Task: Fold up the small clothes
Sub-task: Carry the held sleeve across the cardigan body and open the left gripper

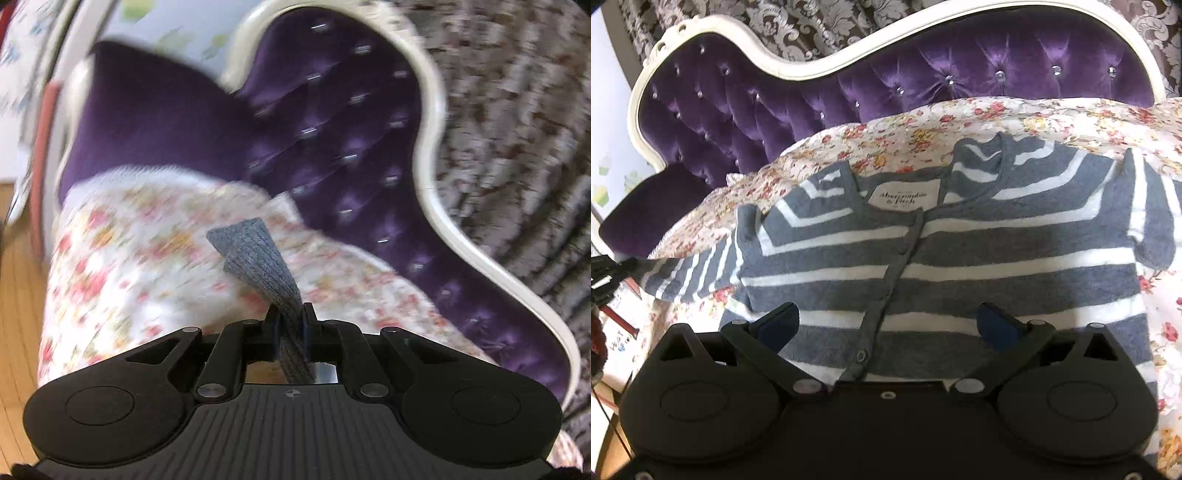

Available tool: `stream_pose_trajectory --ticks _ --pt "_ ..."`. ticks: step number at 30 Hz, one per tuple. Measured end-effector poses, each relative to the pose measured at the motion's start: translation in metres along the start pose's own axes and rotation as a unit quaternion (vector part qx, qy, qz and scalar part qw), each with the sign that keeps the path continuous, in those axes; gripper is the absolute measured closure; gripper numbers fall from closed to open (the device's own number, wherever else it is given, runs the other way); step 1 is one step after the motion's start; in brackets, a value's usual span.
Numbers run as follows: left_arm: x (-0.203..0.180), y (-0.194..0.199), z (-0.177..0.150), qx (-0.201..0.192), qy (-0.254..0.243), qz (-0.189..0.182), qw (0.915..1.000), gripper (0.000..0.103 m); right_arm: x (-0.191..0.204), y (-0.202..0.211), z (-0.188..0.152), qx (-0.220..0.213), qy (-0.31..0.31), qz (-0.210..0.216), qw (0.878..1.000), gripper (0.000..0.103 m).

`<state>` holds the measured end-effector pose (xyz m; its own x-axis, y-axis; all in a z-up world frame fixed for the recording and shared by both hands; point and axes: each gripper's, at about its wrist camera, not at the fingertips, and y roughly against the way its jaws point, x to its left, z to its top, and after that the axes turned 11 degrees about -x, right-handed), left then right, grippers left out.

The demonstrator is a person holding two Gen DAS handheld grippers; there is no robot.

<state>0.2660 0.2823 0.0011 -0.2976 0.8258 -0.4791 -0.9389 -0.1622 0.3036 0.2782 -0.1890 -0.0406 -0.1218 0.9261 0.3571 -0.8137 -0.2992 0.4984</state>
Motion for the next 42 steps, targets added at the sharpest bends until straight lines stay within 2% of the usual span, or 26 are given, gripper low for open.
stream_pose_trajectory --ticks 6,12,16,20,25,27,29,30,32,34,35,36,39,41,42 --pt "-0.099 0.017 0.025 -0.013 -0.064 -0.082 0.9945 0.093 -0.005 0.013 0.013 -0.018 -0.008 -0.005 1.0 0.001" --pt "-0.198 0.019 0.011 -0.003 -0.112 -0.162 0.9804 0.093 -0.021 0.025 0.029 -0.041 -0.031 -0.022 0.998 0.001" --pt "-0.256 0.012 -0.028 0.023 -0.146 -0.204 0.9678 0.093 -0.039 0.033 0.04 -0.062 -0.057 -0.041 0.996 0.001" --pt "-0.296 -0.002 -0.083 0.062 -0.171 -0.223 0.9577 0.093 -0.061 0.041 0.052 -0.082 -0.089 -0.06 0.991 0.001" --pt "-0.323 -0.022 -0.157 0.121 -0.204 -0.23 0.9439 0.092 -0.083 0.051 0.063 -0.11 -0.111 -0.091 0.983 0.001" --pt "-0.325 -0.024 -0.177 0.141 -0.215 -0.231 0.9384 0.091 -0.09 0.054 0.066 -0.118 -0.123 -0.097 0.981 0.001" --pt "-0.326 -0.026 -0.194 0.167 -0.222 -0.24 0.9301 0.079 -0.096 0.057 0.068 -0.127 -0.133 -0.103 0.978 0.001" --pt "-0.327 -0.024 -0.197 0.177 -0.225 -0.247 0.9258 0.077 -0.099 0.059 0.069 -0.132 -0.136 -0.107 0.976 0.001" --pt "-0.329 -0.021 -0.203 0.193 -0.234 -0.261 0.9163 0.062 -0.104 0.062 0.071 -0.143 -0.142 -0.115 0.973 0.001" --pt "-0.331 -0.016 -0.203 0.193 -0.243 -0.278 0.909 0.036 -0.107 0.065 0.073 -0.152 -0.146 -0.121 0.97 0.001" --pt "-0.331 -0.012 -0.201 0.187 -0.246 -0.287 0.9067 0.03 -0.109 0.065 0.073 -0.156 -0.148 -0.124 0.969 0.001" --pt "-0.33 -0.008 -0.198 0.18 -0.247 -0.294 0.9057 0.028 -0.11 0.065 0.074 -0.158 -0.148 -0.127 0.968 0.001" --pt "-0.318 0.001 -0.185 0.156 -0.248 -0.286 0.9123 0.021 -0.111 0.063 0.071 -0.152 -0.144 -0.131 0.969 0.001" --pt "-0.304 0.005 -0.177 0.149 -0.247 -0.265 0.9201 0.013 -0.111 0.06 0.07 -0.145 -0.143 -0.131 0.97 0.001" --pt "-0.297 0.005 -0.174 0.148 -0.248 -0.25 0.9242 0.012 -0.109 0.058 0.07 -0.142 -0.141 -0.13 0.971 0.001"
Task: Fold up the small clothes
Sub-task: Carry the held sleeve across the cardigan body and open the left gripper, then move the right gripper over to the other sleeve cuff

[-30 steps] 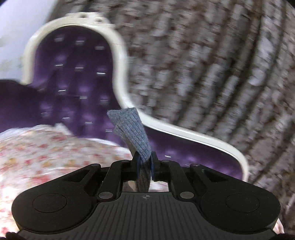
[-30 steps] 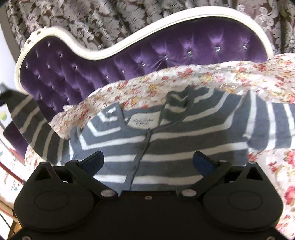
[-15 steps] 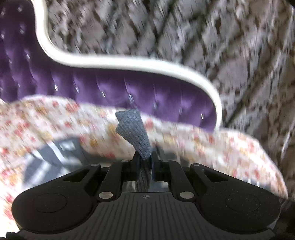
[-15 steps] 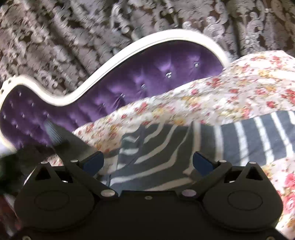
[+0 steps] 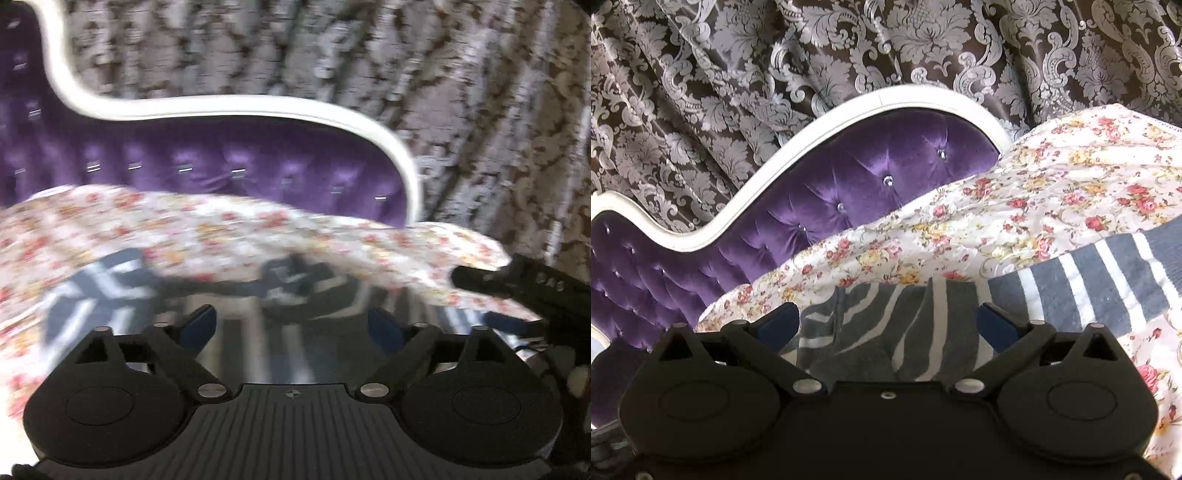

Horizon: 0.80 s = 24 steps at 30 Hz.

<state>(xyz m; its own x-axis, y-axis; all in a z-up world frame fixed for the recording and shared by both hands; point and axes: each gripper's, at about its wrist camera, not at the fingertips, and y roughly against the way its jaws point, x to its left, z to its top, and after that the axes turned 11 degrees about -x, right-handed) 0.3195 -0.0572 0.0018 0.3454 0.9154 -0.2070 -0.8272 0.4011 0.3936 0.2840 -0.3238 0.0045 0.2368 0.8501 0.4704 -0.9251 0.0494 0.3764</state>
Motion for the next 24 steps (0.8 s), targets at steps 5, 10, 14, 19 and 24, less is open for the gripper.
stream_pose_trajectory --ticks 5,10,14,19,24 --pt "0.038 0.022 -0.029 0.041 -0.015 0.085 0.9954 0.007 0.012 -0.007 -0.011 0.019 0.023 0.01 1.0 0.001" --pt "0.057 0.037 -0.057 0.074 -0.034 0.129 0.9882 0.007 0.021 -0.019 -0.029 0.053 0.046 0.012 0.997 0.001" --pt "0.069 0.038 -0.076 0.108 -0.021 0.136 0.9847 0.007 0.027 -0.023 -0.041 0.076 0.063 0.018 0.995 0.001" --pt "0.072 0.042 -0.084 0.093 -0.022 0.126 0.9874 0.006 0.034 -0.03 -0.056 0.089 0.093 0.017 0.992 0.001" --pt "0.072 0.047 -0.091 0.072 -0.017 0.129 0.9889 0.001 0.037 -0.041 -0.074 0.114 0.111 0.013 0.987 0.001"
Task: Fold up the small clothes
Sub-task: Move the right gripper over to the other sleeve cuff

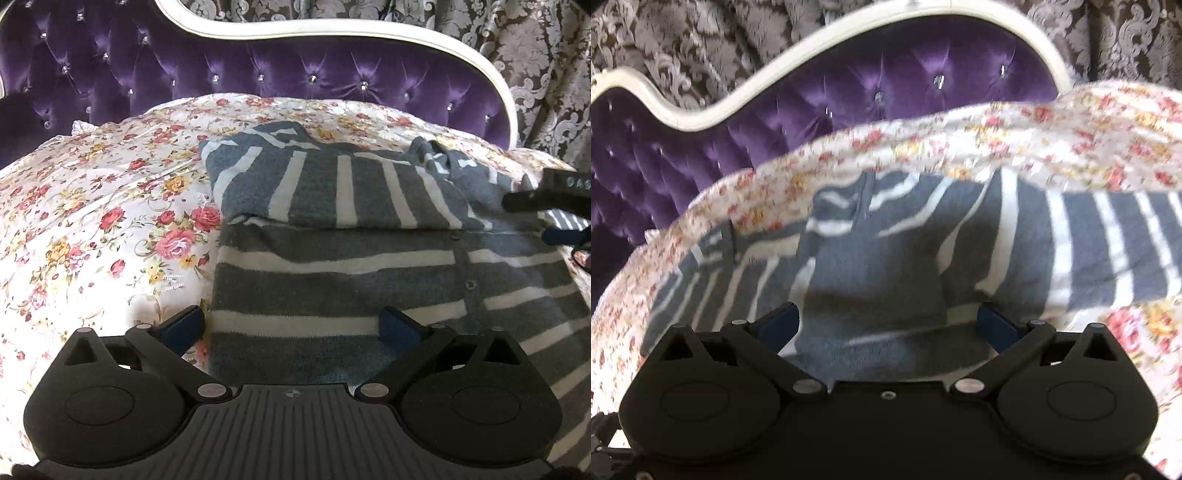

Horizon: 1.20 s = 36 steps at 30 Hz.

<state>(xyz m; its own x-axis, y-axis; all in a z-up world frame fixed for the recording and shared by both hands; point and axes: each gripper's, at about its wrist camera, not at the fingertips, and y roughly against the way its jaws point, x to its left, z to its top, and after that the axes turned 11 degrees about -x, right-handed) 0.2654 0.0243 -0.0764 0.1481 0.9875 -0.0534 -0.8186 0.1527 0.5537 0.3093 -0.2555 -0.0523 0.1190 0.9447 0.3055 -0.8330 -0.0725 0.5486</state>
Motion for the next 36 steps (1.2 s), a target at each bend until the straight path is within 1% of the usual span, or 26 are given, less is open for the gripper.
stream_pose_trajectory --ticks 3,6,11,16,20,22,24,27,28,29,30,31,32,34,36 --pt "-0.001 0.003 -0.004 -0.005 0.003 0.006 1.0 0.0 0.008 -0.002 -0.005 -0.006 0.034 -0.009 0.999 0.001" --pt "-0.002 0.003 -0.004 -0.005 0.003 0.006 1.0 0.0 0.012 -0.003 -0.009 -0.012 0.05 -0.013 0.999 0.0" --pt "0.0 -0.002 0.002 0.02 0.008 0.002 0.9998 0.0 0.013 -0.003 -0.012 -0.018 0.063 -0.011 0.998 0.0" --pt "-0.001 -0.003 0.001 0.025 0.002 0.002 0.9997 0.0 0.012 -0.003 -0.013 -0.012 0.08 0.003 0.997 0.0" --pt "0.0 -0.003 0.004 0.031 0.001 -0.002 0.9995 0.001 0.0 0.001 -0.006 -0.009 0.045 0.032 0.998 0.0" --pt "0.0 -0.002 0.005 0.032 0.002 -0.003 0.9995 0.001 -0.012 0.003 0.0 -0.009 -0.003 0.053 0.999 0.0" --pt "0.002 0.0 0.007 0.033 0.013 -0.005 0.9994 0.001 -0.022 0.005 0.005 -0.012 -0.046 0.069 0.997 0.001" --pt "0.004 0.001 0.01 0.033 0.028 -0.008 0.999 0.001 -0.027 0.005 0.009 -0.017 -0.063 0.065 0.996 0.001" --pt "0.005 0.001 0.01 0.033 0.029 -0.008 0.999 0.002 -0.027 0.005 0.01 -0.016 -0.065 0.062 0.996 0.004" --pt "0.005 0.002 0.01 0.031 0.029 -0.006 0.9991 0.002 -0.028 0.004 0.009 -0.013 -0.067 0.062 0.996 0.012" --pt "0.005 0.003 0.011 0.029 0.028 -0.005 0.9992 0.002 -0.029 0.003 0.009 -0.01 -0.068 0.064 0.996 0.018" --pt "0.006 0.004 0.011 0.028 0.027 -0.005 0.9992 0.002 -0.028 0.002 0.008 -0.008 -0.067 0.062 0.996 0.029" --pt "0.006 0.005 0.012 0.026 0.026 -0.005 0.9993 0.002 -0.027 0.001 0.007 -0.005 -0.061 0.059 0.996 0.037" --pt "0.007 0.006 0.013 0.024 0.027 -0.005 0.9993 0.002 -0.027 0.0 0.006 -0.003 -0.053 0.053 0.997 0.043" --pt "0.008 0.007 0.013 0.024 0.028 -0.006 0.9993 0.002 -0.029 0.001 0.006 -0.01 -0.054 0.045 0.997 0.059"
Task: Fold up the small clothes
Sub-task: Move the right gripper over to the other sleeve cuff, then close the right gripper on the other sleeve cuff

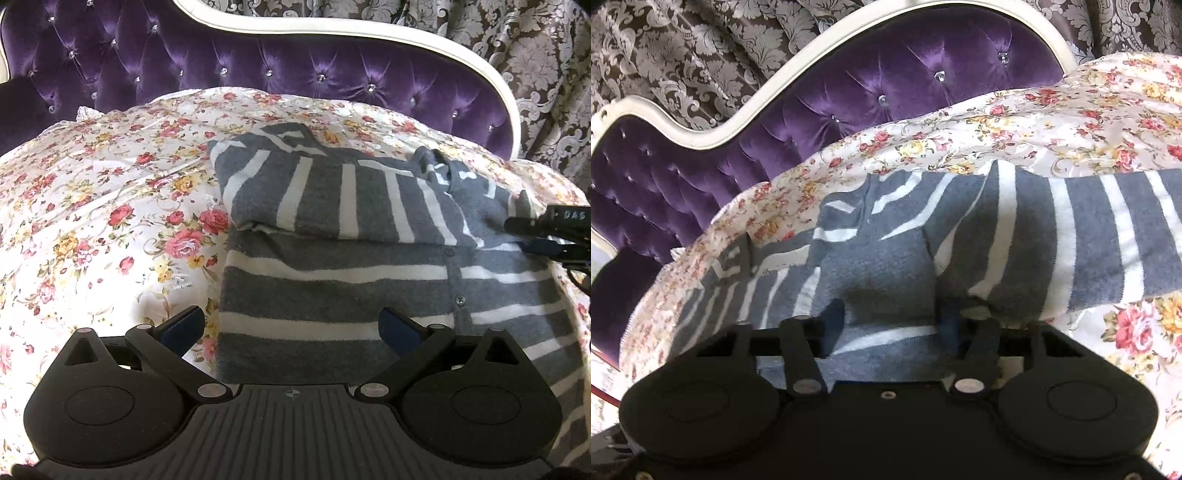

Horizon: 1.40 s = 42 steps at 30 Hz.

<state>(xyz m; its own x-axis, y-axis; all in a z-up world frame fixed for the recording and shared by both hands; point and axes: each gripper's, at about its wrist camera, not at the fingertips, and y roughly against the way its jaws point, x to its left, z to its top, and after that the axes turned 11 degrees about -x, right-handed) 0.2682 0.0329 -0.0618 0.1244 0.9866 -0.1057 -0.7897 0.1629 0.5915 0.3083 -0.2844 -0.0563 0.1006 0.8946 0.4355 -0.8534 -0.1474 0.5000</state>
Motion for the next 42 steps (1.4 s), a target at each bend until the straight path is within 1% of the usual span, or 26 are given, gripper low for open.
stream_pose_trajectory --ticks 1,2,4,6,10,11,12,13,14,15,16,17,20,22,24,26,29,31,33,35,38,42 --pt "0.001 0.0 0.0 0.0 0.001 0.0 1.0 0.002 -0.002 0.001 0.0 -0.007 -0.007 0.001 1.0 0.081" --pt "0.002 0.001 0.001 0.0 0.002 -0.001 1.0 0.002 -0.004 0.003 0.0 -0.013 -0.012 0.005 1.0 0.084" --pt "0.003 0.002 0.002 -0.002 0.003 -0.001 1.0 0.002 -0.002 0.011 -0.001 -0.024 -0.005 0.008 1.0 0.088" --pt "0.003 0.004 0.002 -0.002 0.004 -0.001 1.0 0.002 0.002 0.021 -0.006 -0.031 0.008 0.005 0.999 0.088" --pt "0.003 0.004 0.003 0.002 0.001 -0.002 1.0 0.002 -0.003 0.023 -0.018 -0.004 0.006 -0.009 1.0 0.087" --pt "0.003 0.003 0.002 0.006 -0.001 0.001 1.0 0.002 -0.005 0.021 -0.02 0.002 0.007 -0.013 1.0 0.082" --pt "0.003 0.002 0.001 0.009 -0.002 0.002 1.0 0.002 -0.007 0.022 -0.02 0.001 0.005 -0.011 1.0 0.082" --pt "0.003 0.0 0.0 0.014 -0.002 0.003 0.9999 0.002 -0.007 0.025 -0.018 0.001 0.001 -0.013 1.0 0.077" --pt "0.003 -0.002 -0.001 0.021 -0.001 0.003 0.9998 0.002 -0.007 0.029 -0.016 0.0 0.001 -0.016 1.0 0.061" --pt "0.004 -0.005 -0.002 0.027 0.002 0.002 0.9996 0.002 -0.007 0.034 -0.012 -0.005 0.003 -0.016 1.0 0.053" --pt "0.005 -0.007 -0.003 0.033 0.005 0.001 0.9994 0.002 -0.009 0.041 -0.009 -0.013 0.005 -0.015 1.0 0.039" --pt "0.005 -0.009 -0.003 0.034 0.005 0.003 0.9994 0.002 -0.013 0.049 -0.003 -0.019 0.005 -0.017 1.0 0.031" --pt "0.002 -0.009 -0.004 0.029 -0.002 0.009 0.9995 0.001 -0.036 0.068 0.014 -0.035 -0.006 -0.04 0.999 0.03" --pt "0.002 -0.01 -0.005 0.025 -0.001 0.012 0.9996 0.001 -0.063 0.082 0.027 -0.046 -0.026 -0.069 0.996 0.03" --pt "0.002 -0.01 -0.006 0.021 0.001 0.015 0.9997 0.001 -0.096 0.096 0.04 -0.057 -0.048 -0.108 0.991 0.029" --pt "0.001 -0.009 -0.007 0.017 0.001 0.017 0.9997 0.001 -0.128 0.109 0.05 -0.068 -0.065 -0.152 0.984 0.029" --pt "0.001 -0.008 -0.008 0.012 0.002 0.017 0.9998 0.001 -0.173 0.126 0.06 -0.082 -0.081 -0.222 0.968 0.029" --pt "0.001 -0.008 -0.008 0.013 0.002 0.016 0.9998 0.001 -0.2 0.134 0.062 -0.087 -0.096 -0.253 0.959 0.029" --pt "0.002 -0.008 -0.008 0.016 0.004 0.015 0.9998 0.001 -0.222 0.14 0.06 -0.091 -0.124 -0.263 0.953 0.029" --pt "0.002 -0.008 -0.007 0.016 0.006 0.013 0.9998 0.001 -0.237 0.142 0.054 -0.092 -0.151 -0.26 0.949 0.029" --pt "0.003 -0.008 -0.007 0.016 0.008 0.012 0.9998 0.001 -0.249 0.139 0.046 -0.1 -0.175 -0.24 0.95 0.028" --pt "0.002 -0.008 -0.006 0.015 0.005 0.012 0.9998 0.001 -0.252 0.131 0.048 -0.12 -0.177 -0.217 0.952 0.028"
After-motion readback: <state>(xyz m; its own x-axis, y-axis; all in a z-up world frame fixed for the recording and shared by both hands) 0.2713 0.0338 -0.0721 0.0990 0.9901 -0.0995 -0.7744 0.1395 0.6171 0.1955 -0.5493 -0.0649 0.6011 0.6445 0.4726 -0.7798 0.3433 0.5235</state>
